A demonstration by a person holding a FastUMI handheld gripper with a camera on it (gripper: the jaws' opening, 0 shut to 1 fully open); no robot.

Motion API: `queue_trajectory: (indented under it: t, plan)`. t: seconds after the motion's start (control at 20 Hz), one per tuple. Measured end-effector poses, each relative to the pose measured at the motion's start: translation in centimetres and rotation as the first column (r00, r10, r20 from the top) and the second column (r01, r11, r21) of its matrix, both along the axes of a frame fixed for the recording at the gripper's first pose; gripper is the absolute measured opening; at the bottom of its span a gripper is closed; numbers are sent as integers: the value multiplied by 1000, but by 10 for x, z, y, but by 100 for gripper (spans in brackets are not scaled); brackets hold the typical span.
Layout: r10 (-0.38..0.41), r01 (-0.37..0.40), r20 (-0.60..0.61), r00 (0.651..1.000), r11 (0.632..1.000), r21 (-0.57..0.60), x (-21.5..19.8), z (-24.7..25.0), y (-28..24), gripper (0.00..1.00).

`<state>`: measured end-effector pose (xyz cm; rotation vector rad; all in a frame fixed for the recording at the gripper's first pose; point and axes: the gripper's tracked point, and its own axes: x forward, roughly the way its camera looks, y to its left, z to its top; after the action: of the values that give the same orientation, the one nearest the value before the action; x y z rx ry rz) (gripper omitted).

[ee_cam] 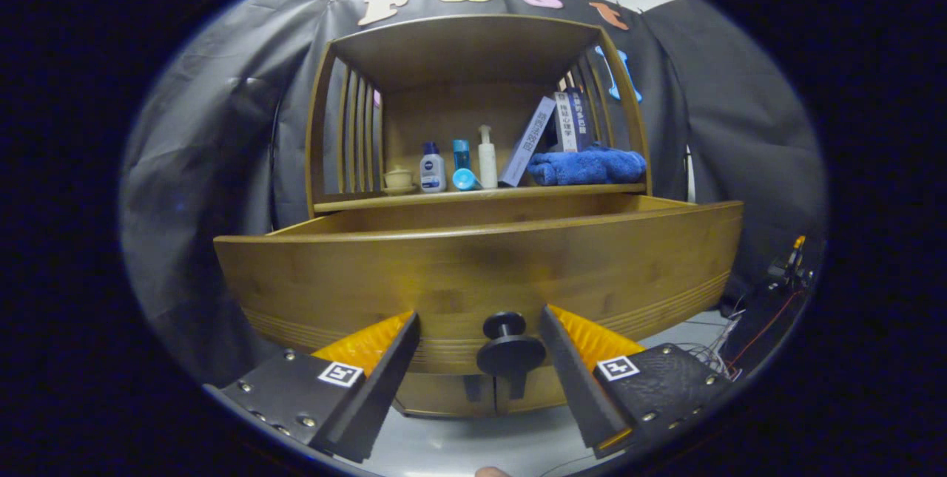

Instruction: Pull open the drawer, take out the items inside it, and place them on the countertop above the cabinet.

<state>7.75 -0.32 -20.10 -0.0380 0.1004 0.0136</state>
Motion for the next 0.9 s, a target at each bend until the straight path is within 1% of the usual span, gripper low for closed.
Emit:
queue_trajectory:
  t: [0.2, 0.3, 0.4, 0.5, 0.55, 0.7, 0.9]
  plan:
    - [7, -7, 18, 1000, 1000, -21, 31, 10, 1, 100]
    - [11, -11, 17, 1000, 1000, -28, 44, 5, 1, 99]
    - [10, -9, 17, 1000, 999, -35, 65, 6, 2, 99]
    - [11, -9, 23, 1000, 998, -58, 74, 7, 2, 99]
    - [11, -10, 24, 1000, 999, -42, 79, 8, 4, 99]
    - [6, -5, 29, 1000, 998, -57, 97, 8, 4, 99]
    - [0, 5, 48, 999, 994, -109, 115, 5, 7, 99]
